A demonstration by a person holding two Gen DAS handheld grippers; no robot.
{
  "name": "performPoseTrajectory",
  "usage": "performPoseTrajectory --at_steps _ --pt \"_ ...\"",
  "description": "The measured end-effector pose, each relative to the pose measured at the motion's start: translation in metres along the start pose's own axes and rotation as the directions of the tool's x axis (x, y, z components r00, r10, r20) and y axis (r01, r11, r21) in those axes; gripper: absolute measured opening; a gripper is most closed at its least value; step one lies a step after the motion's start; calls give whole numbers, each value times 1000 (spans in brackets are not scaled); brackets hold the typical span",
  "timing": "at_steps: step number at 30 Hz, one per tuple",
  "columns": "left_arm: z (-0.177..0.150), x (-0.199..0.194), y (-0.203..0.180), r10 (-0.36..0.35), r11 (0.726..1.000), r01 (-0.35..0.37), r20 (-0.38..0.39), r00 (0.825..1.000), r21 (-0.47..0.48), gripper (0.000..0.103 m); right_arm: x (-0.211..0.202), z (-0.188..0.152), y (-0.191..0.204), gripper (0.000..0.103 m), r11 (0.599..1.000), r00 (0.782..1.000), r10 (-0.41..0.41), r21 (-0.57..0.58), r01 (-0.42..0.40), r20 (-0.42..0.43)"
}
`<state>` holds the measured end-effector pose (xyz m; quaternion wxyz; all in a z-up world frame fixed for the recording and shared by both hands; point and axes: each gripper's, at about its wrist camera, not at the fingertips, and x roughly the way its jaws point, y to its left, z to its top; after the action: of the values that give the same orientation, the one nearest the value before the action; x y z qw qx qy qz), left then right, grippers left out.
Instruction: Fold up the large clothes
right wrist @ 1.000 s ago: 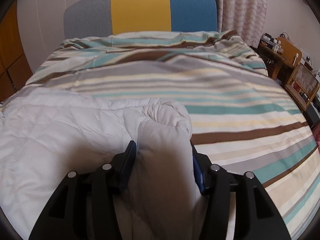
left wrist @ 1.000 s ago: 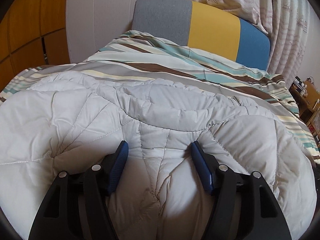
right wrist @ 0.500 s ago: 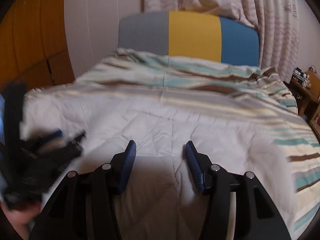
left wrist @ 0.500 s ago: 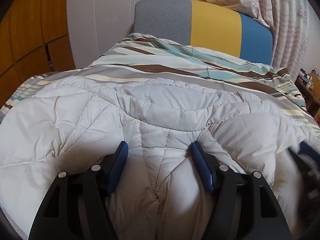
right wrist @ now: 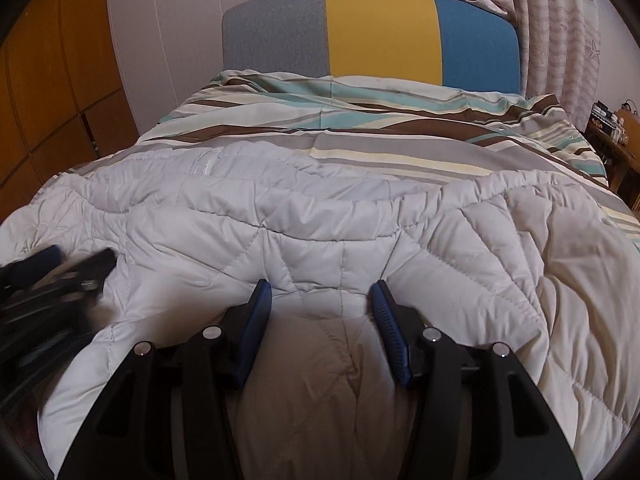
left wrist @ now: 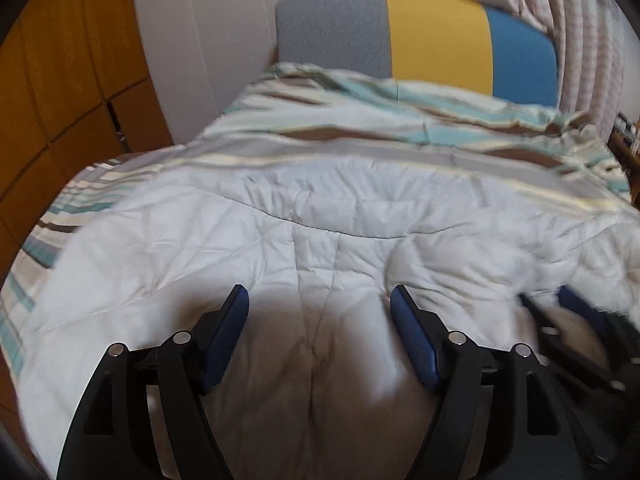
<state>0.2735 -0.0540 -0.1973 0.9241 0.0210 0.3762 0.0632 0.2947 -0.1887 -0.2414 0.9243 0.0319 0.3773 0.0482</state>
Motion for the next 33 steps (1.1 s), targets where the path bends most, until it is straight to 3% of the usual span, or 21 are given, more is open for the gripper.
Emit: performPoseTrajectory --at_steps 3,6,8,17,21,23,27,30,33 --pt "-6 -22 -6 70 997 -68 77 995 -18 79 -2 0 -1 52 1000 1000 5 5 -5 3" --pt "-15 -1 -15 117 993 -117 16 993 25 81 -5 1 -3 52 1000 1000 10 11 -10 8" --pt "-19 6 -17 127 991 -128 32 991 28 81 -5 1 -3 52 1000 1000 9 11 -9 9" --pt "-23 22 -17 122 991 -121 -14 992 56 84 -5 3 0 54 1000 1000 9 9 -9 -5" --pt "-12 6 -6 44 996 -39 -69 997 80 90 -20 10 -6 61 999 999 44 28 -43 -3" --pt "-6 -7 3 12 996 -9 -37 999 87 93 -38 12 -11 63 998 997 60 33 -61 40" --pt "15 -6 25 52 994 -52 1 999 98 93 -68 22 -33 63 998 994 21 49 -26 104" --pt "30 15 47 109 992 -105 -62 992 64 93 -61 27 -57 63 995 996 -63 86 57 66" --pt "32 37 62 106 994 -104 -127 986 24 94 -39 22 -82 64 984 997 -74 162 75 -14"
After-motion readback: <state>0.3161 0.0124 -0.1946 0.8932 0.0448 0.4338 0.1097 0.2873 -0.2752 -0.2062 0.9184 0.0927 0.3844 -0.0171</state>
